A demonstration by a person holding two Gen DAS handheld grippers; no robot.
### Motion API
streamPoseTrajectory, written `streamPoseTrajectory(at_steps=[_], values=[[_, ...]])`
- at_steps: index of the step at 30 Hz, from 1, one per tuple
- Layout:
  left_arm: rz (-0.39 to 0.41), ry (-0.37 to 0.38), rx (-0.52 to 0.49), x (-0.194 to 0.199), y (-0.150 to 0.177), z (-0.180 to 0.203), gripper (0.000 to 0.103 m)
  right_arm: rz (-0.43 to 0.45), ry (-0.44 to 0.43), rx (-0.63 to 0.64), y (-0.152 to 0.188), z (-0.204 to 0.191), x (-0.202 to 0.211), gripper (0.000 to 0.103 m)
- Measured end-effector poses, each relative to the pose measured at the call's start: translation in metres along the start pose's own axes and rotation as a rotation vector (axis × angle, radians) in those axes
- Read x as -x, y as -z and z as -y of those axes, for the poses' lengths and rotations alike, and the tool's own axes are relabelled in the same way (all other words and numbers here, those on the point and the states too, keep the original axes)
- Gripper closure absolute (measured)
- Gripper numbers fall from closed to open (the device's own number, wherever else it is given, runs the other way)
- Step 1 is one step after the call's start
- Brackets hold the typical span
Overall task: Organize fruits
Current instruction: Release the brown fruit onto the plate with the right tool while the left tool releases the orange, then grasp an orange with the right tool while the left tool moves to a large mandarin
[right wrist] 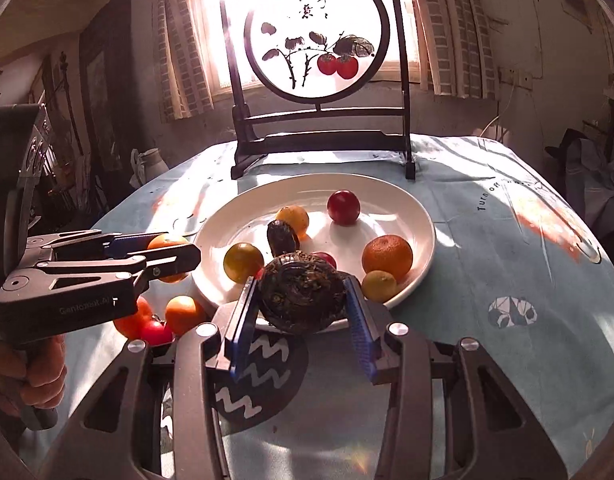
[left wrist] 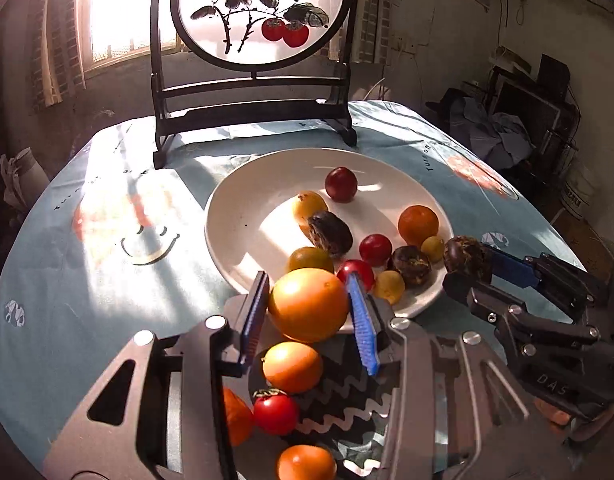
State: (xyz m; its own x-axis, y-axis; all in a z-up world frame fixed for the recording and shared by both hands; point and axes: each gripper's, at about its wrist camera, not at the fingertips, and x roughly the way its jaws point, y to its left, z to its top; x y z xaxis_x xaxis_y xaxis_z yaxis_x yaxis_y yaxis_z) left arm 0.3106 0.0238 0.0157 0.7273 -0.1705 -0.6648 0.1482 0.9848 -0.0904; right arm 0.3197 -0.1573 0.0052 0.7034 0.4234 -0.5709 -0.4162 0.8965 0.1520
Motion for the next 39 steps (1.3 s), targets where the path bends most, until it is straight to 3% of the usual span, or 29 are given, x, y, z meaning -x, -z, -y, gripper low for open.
streamPoseTrajectory(at_steps=[4, 11, 12, 13, 15, 17, 20, 23, 30, 34, 39], values=[[-0.018, -0.005, 0.059, -0.024, -0.02, -0.015, 0.062, -0.011, 0.024, -0.039, -0.016, 0.013, -0.028, 0.06], [-0.053, -0.024, 0.073, -0.053, -0.031, -0.027, 0.062, -0.045, 0.016, -0.085, -0.027, 0.028, -0.058, 0.06], [-0.057, -0.036, 0.083, -0.056, -0.033, -0.029, 0.058, -0.046, 0.015, -0.087, -0.027, 0.029, -0.06, 0.059], [-0.054, -0.047, 0.093, -0.055, -0.033, -0.03, 0.032, -0.044, 0.019, -0.091, -0.027, 0.03, -0.06, 0.053], [0.005, -0.073, 0.113, -0.042, -0.034, -0.035, 0.011, -0.028, 0.031, -0.096, -0.027, 0.03, -0.054, 0.041], [0.041, -0.068, 0.115, -0.024, -0.038, -0.039, 0.011, 0.015, 0.036, -0.089, -0.028, 0.026, -0.042, 0.039], [0.106, -0.091, 0.151, 0.007, -0.04, -0.051, 0.002, 0.037, 0.003, -0.058, -0.029, 0.014, -0.025, 0.039], [0.13, -0.131, 0.208, 0.028, -0.031, -0.066, 0.002, -0.004, -0.065, -0.039, -0.023, -0.004, -0.017, 0.039], [0.069, -0.24, 0.274, 0.037, 0.015, -0.1, 0.002, -0.194, -0.229, 0.049, 0.015, -0.067, -0.018, 0.039], [0.022, -0.314, 0.28, 0.033, 0.033, -0.109, 0.002, -0.267, -0.267, 0.134, 0.04, -0.1, -0.017, 0.039], [-0.007, -0.299, 0.281, 0.03, 0.038, -0.108, 0.002, -0.282, -0.237, 0.246, 0.054, -0.119, -0.021, 0.039]])
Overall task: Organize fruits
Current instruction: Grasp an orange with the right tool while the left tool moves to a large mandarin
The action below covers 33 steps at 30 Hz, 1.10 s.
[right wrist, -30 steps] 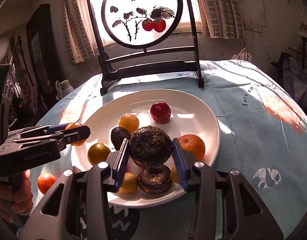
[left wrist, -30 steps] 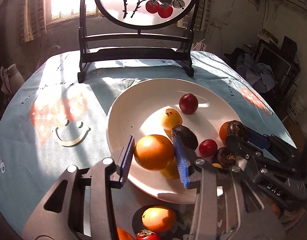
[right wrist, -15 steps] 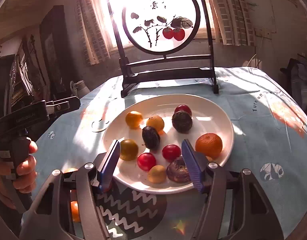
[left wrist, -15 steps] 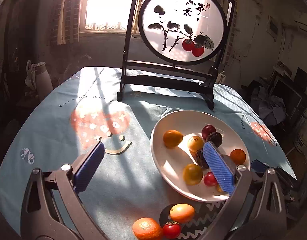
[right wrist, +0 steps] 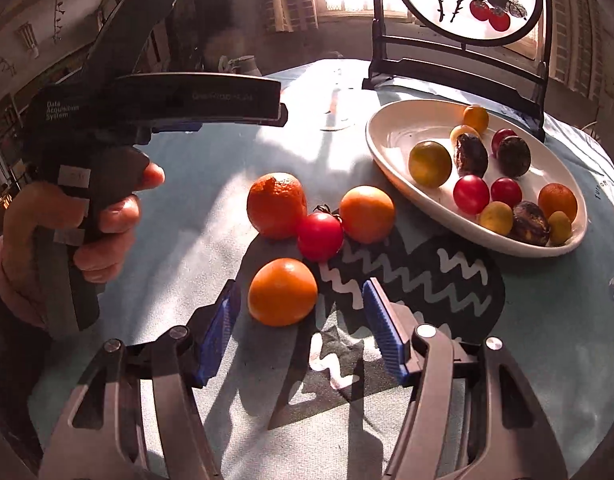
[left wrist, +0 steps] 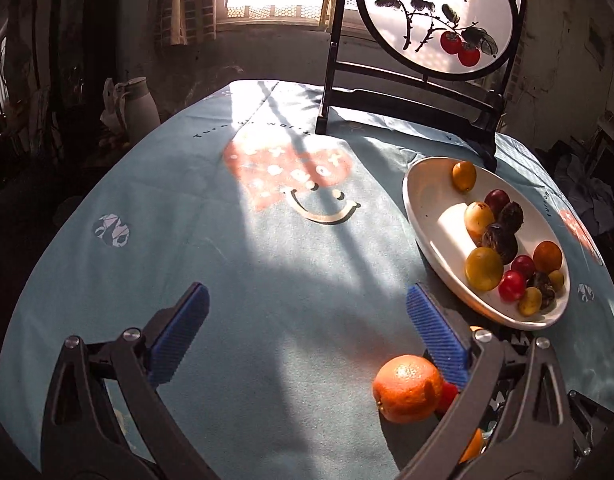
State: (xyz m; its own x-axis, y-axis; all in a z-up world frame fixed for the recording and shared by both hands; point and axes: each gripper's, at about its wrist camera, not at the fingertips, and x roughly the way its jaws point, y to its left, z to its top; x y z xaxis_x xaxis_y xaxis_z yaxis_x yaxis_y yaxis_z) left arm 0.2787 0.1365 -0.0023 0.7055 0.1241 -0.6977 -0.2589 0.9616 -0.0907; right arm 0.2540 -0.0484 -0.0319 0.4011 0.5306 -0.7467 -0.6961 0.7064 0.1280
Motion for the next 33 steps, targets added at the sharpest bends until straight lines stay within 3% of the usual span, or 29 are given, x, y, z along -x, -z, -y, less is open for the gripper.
streamPoseTrajectory(at_steps=[5, 13, 29, 33], values=[[0.027, -0.031, -0.054, 0.005, 0.001, 0.011, 0.002, -0.041, 0.0, -0.012, -0.003, 0.003, -0.01, 0.039], [0.03, -0.038, -0.085, 0.006, 0.001, 0.017, 0.002, -0.036, 0.018, -0.018, -0.01, 0.001, -0.016, 0.039], [0.03, -0.037, -0.085, 0.006, 0.003, 0.018, 0.002, -0.051, -0.023, -0.029, -0.01, 0.001, -0.02, 0.063], [0.029, -0.037, -0.094, 0.005, 0.003, 0.019, 0.002, -0.045, -0.021, -0.031, -0.009, 0.001, -0.018, 0.065]])
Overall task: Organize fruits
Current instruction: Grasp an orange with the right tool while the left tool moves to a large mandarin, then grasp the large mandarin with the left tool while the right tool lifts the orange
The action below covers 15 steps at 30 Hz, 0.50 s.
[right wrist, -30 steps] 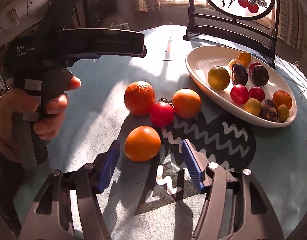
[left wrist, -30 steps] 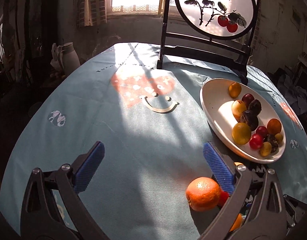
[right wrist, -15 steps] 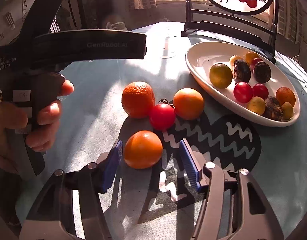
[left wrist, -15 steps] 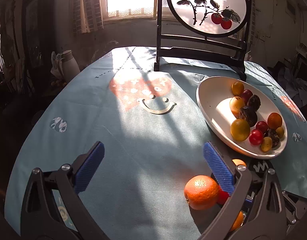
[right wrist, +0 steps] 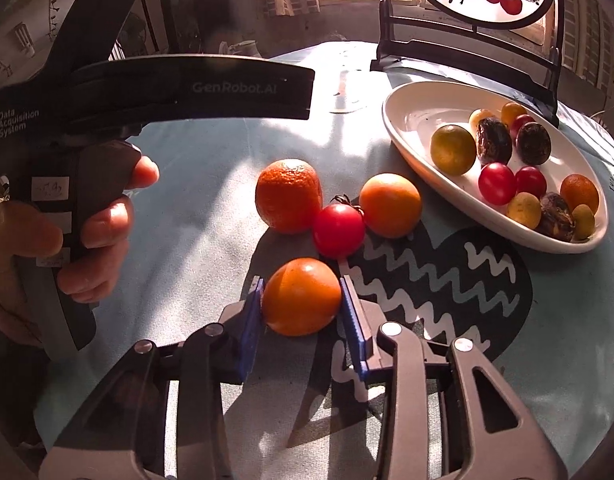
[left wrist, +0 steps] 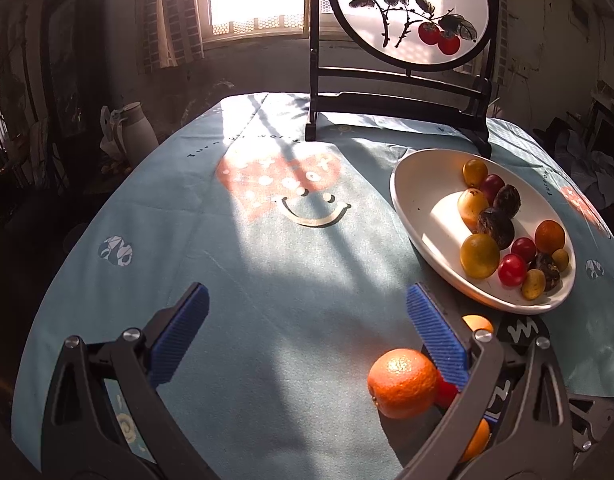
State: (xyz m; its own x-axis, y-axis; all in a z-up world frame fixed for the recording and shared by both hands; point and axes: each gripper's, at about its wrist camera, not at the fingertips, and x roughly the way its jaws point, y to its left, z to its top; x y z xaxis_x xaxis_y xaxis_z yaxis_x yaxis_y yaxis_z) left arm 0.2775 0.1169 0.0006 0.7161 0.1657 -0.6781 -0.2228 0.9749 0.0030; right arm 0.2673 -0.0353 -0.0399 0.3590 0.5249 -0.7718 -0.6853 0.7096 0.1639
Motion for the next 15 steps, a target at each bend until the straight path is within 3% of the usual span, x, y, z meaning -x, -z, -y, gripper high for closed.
streamPoseTrajectory(at_steps=[4, 9, 12, 15], values=[[-0.006, 0.062, -0.018, 0.001, 0.0, -0.001, 0.002, 0.033, -0.009, -0.03, 0.0, 0.007, 0.013, 0.065], [-0.084, 0.304, -0.07, 0.002, 0.002, 0.003, 0.005, 0.08, -0.01, -0.107, -0.001, 0.026, 0.033, 0.065], [-0.092, 0.327, -0.112, 0.004, 0.009, 0.011, 0.014, 0.088, -0.005, -0.139, 0.0, 0.034, 0.037, 0.065], [-0.156, 0.378, -0.107, -0.003, 0.015, 0.014, 0.035, 0.094, -0.001, -0.147, 0.0, 0.037, 0.041, 0.065]])
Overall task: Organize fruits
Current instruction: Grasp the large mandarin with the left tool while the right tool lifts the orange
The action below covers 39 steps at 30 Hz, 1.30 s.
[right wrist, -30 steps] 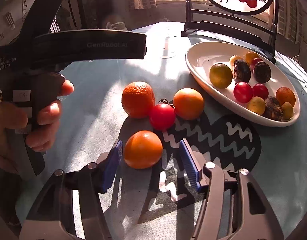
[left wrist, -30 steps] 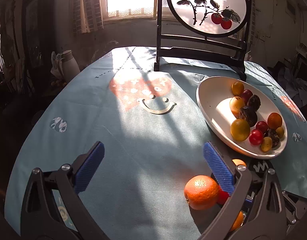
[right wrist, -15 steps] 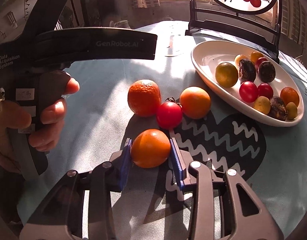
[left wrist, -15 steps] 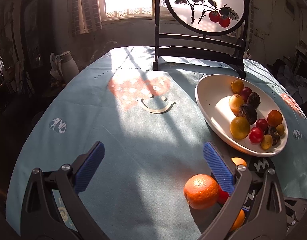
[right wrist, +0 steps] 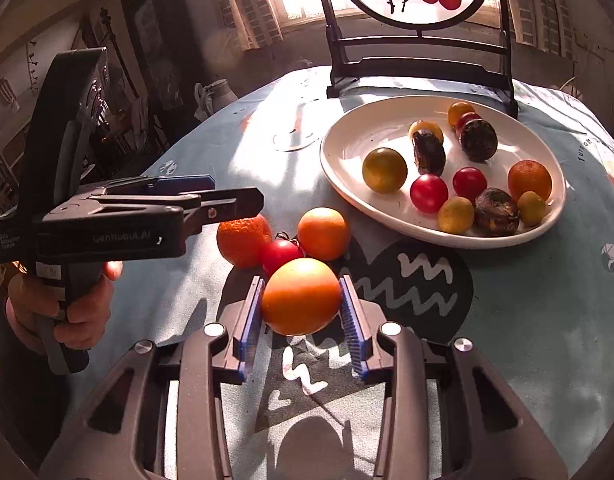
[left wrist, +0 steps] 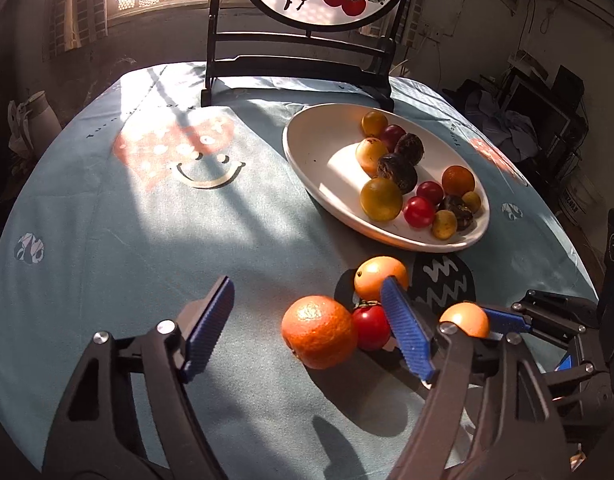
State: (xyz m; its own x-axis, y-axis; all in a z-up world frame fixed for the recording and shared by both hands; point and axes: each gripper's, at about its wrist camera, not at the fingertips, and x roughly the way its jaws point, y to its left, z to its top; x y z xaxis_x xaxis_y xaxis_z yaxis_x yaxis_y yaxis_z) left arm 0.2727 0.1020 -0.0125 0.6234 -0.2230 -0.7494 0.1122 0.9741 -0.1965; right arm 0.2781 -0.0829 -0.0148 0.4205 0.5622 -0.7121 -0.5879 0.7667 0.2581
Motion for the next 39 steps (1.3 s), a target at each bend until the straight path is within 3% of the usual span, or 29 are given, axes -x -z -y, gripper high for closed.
streamPoseTrajectory(at_steps=[2, 9, 15, 18, 22, 29, 33, 39], values=[[-0.041, 0.016, 0.025, -0.006, 0.003, -0.004, 0.044, 0.004, 0.002, 0.001, 0.0, 0.0, 0.002, 0.065], [-0.115, 0.083, 0.058, -0.017, 0.011, -0.005, 0.045, 0.003, 0.005, 0.002, 0.002, 0.001, 0.002, 0.065], [-0.118, 0.108, 0.076, -0.018, 0.014, -0.006, 0.048, 0.005, 0.009, -0.001, 0.001, 0.002, 0.002, 0.065], [-0.113, 0.095, 0.085, -0.016, 0.014, -0.008, 0.058, 0.009, 0.01, -0.006, 0.0, 0.003, 0.003, 0.065], [-0.112, 0.105, 0.107, -0.016, 0.015, -0.011, 0.058, 0.017, 0.015, -0.01, -0.001, 0.005, 0.005, 0.065], [-0.049, 0.064, 0.083, 0.0, 0.016, -0.005, 0.058, 0.044, 0.018, -0.019, -0.004, 0.009, 0.011, 0.065], [0.021, 0.091, 0.045, 0.019, 0.016, 0.005, 0.058, 0.108, 0.022, -0.082, -0.007, 0.026, 0.025, 0.065], [0.1, 0.094, -0.022, 0.023, -0.022, 0.029, 0.058, 0.267, 0.184, -0.178, -0.026, 0.07, 0.039, 0.065]])
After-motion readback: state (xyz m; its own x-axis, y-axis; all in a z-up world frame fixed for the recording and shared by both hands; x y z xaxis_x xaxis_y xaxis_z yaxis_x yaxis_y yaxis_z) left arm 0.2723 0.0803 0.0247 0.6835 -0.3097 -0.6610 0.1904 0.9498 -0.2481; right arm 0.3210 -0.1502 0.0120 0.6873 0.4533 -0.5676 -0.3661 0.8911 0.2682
